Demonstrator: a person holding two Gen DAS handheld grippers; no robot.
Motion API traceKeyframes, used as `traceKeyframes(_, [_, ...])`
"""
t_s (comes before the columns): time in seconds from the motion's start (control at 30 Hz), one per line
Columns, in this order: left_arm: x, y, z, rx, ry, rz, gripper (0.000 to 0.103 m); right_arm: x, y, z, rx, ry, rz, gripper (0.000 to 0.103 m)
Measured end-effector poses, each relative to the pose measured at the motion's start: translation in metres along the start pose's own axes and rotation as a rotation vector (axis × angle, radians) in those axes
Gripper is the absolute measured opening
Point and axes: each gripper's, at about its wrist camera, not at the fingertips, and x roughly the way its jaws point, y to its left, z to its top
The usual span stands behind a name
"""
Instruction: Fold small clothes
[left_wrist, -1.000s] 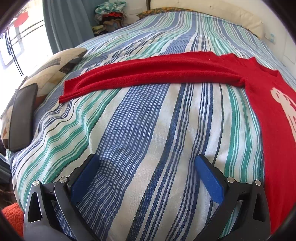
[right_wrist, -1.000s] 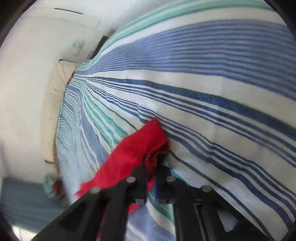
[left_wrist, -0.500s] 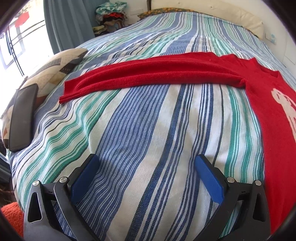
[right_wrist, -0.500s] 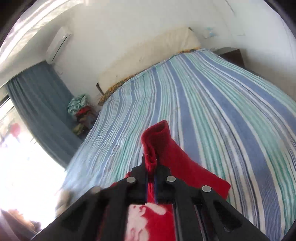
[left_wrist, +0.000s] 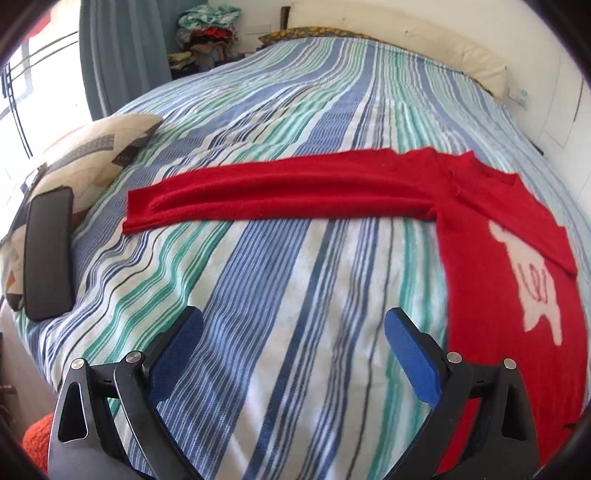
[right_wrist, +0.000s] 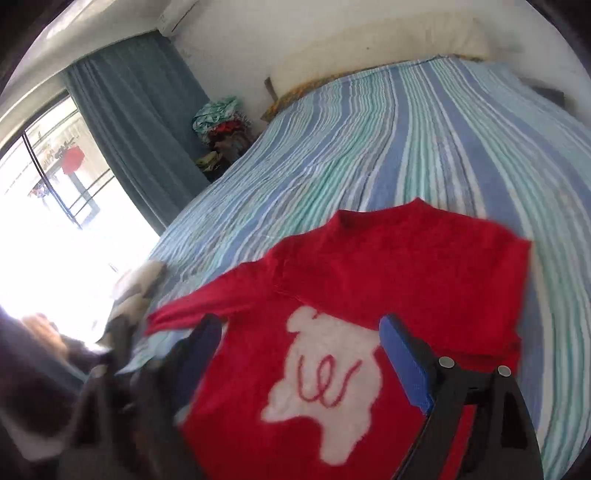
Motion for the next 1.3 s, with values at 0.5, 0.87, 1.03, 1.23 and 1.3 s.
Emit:
traceKeyframes(0.5, [0.155,-0.137,0.139,-0.063,0.356,-0.442,0.053,-0.095,-0.119,-0.103,0.138,-0.066,-0.385,0.087])
traceKeyframes(0.87, [0.182,-0.169,0.128,-0.044,0.405,-0.366,0.030,-0.081,-0.107,-0.095,0.049,-0.047,-0.352,0.087])
traceKeyframes(1.03, [0.176,-0.176,0.128,-0.010,0.377,-0.349,0.040,-0.072,-0.095,-0.075,-0.082,-0.053,-0.350,0.087])
traceKeyframes(1.23, [0.175,-0.178,0.130,-0.010,0.383,-0.350,0.004,-0.043,-0.091,-0.057,-0.161,-0.023,-0.370,0.087])
traceKeyframes(1.3, [0.162,-0.176,0.135,-0.013,0.365,-0.377,0.004,-0.022,-0.087,-0.046,-0.245,0.014,-0.397,0.087])
